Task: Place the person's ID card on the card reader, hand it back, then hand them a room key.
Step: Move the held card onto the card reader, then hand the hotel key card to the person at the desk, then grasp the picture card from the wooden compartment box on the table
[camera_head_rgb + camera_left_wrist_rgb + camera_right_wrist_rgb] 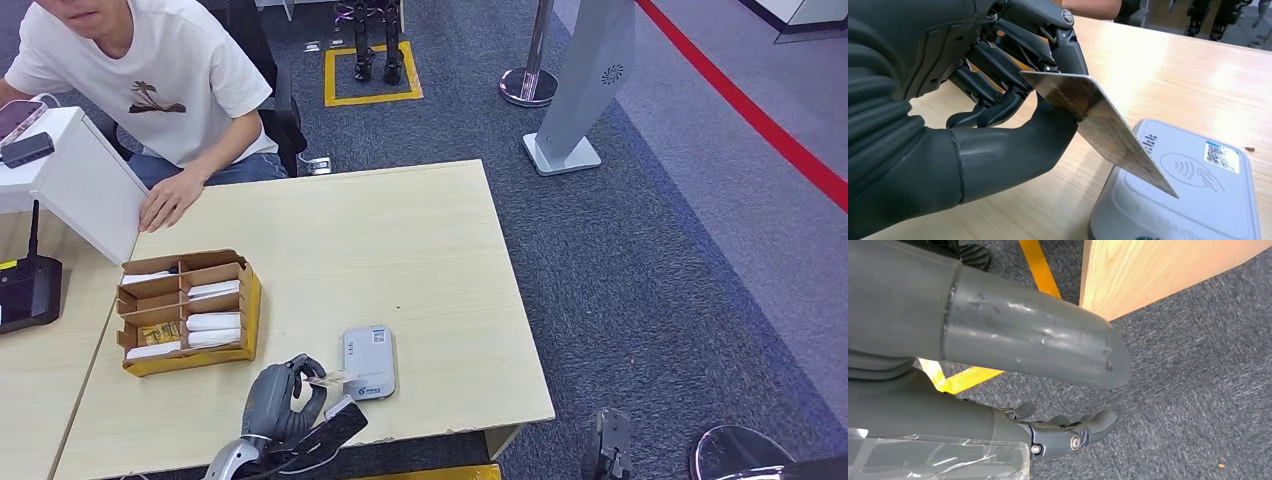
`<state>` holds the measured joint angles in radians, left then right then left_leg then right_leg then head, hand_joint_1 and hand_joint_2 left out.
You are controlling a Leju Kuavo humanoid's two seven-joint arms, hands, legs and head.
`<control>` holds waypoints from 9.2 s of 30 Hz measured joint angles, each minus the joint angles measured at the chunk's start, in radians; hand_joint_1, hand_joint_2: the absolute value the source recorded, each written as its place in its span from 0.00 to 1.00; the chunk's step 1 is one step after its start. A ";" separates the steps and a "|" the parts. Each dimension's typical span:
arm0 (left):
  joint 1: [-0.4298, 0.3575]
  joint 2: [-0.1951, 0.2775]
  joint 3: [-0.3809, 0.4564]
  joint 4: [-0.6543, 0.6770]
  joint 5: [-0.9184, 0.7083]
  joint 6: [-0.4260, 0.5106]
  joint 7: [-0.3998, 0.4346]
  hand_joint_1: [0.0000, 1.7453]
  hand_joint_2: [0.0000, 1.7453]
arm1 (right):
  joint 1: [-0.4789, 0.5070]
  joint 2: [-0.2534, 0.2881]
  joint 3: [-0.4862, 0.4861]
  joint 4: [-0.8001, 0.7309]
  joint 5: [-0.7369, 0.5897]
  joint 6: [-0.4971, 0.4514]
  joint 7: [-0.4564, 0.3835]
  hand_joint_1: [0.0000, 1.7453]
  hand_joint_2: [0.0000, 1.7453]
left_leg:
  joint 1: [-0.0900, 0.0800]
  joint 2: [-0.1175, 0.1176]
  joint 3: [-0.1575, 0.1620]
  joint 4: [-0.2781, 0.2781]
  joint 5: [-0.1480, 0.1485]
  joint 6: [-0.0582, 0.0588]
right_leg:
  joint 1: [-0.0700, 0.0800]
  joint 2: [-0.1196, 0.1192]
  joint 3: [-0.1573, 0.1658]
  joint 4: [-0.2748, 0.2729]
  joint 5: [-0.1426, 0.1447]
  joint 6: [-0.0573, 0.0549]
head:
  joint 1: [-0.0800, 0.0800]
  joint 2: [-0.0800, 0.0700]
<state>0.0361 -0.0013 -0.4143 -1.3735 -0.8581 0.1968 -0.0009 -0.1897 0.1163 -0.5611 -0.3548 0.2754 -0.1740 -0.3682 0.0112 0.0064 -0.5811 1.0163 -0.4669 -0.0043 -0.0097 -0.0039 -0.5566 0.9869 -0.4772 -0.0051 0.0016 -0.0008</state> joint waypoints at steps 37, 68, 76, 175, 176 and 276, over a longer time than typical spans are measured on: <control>-0.003 -0.037 0.000 0.069 0.054 0.042 -0.025 1.00 1.00 | 0.000 0.000 0.004 -0.002 -0.013 -0.012 0.000 0.00 0.00 | 0.000 0.000 0.000 0.000 0.000 0.000 | 0.000 0.000 0.000 0.000 0.000 0.000 | 0.000 0.000; 0.020 -0.036 0.000 0.079 0.080 0.059 -0.022 1.00 1.00 | 0.018 0.000 0.004 -0.020 -0.018 -0.016 -0.001 0.00 0.00 | 0.000 0.000 0.000 0.000 0.000 0.000 | 0.000 0.000 0.000 0.000 0.000 0.000 | 0.000 0.000; -0.013 0.020 0.056 0.014 -0.036 0.124 -0.002 1.00 1.00 | 0.022 0.000 0.004 -0.028 -0.011 -0.005 -0.003 0.00 0.00 | 0.001 0.000 0.000 0.000 0.001 -0.001 | 0.000 0.000 0.000 0.000 0.000 0.000 | 0.000 0.000; -0.350 0.459 0.393 -0.160 0.049 -0.273 0.049 0.00 1.00 | 0.023 0.005 0.019 -0.020 -0.015 0.041 -0.036 0.00 0.00 | 0.001 0.006 -0.001 -0.001 0.001 -0.003 | 0.001 0.006 -0.004 0.001 0.002 -0.003 | 0.000 0.000; -0.349 0.461 0.391 -0.163 0.050 -0.274 0.049 0.00 1.00 | 0.023 0.005 0.019 -0.020 -0.015 0.041 -0.036 0.00 0.00 | 0.001 0.006 -0.001 -0.001 0.001 -0.003 | 0.001 0.006 -0.004 0.001 0.002 -0.003 | 0.000 0.000; 0.014 0.568 0.281 -0.347 0.332 -0.483 0.086 0.00 1.00 | 0.002 -0.010 -0.064 -0.004 0.020 0.024 -0.032 0.00 0.00 | 0.001 0.001 -0.003 -0.001 0.001 -0.003 | 0.001 0.001 -0.004 0.001 0.001 -0.002 | 0.000 0.000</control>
<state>0.0496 0.5667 -0.1335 -1.7205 -0.5264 -0.2867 0.0855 -0.1874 0.1060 -0.6249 -0.3585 0.2955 -0.1503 -0.3999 0.0124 0.0077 -0.5840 1.0154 -0.4657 -0.0072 -0.0091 -0.0028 -0.5604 0.9877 -0.4762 -0.0070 0.0019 -0.0009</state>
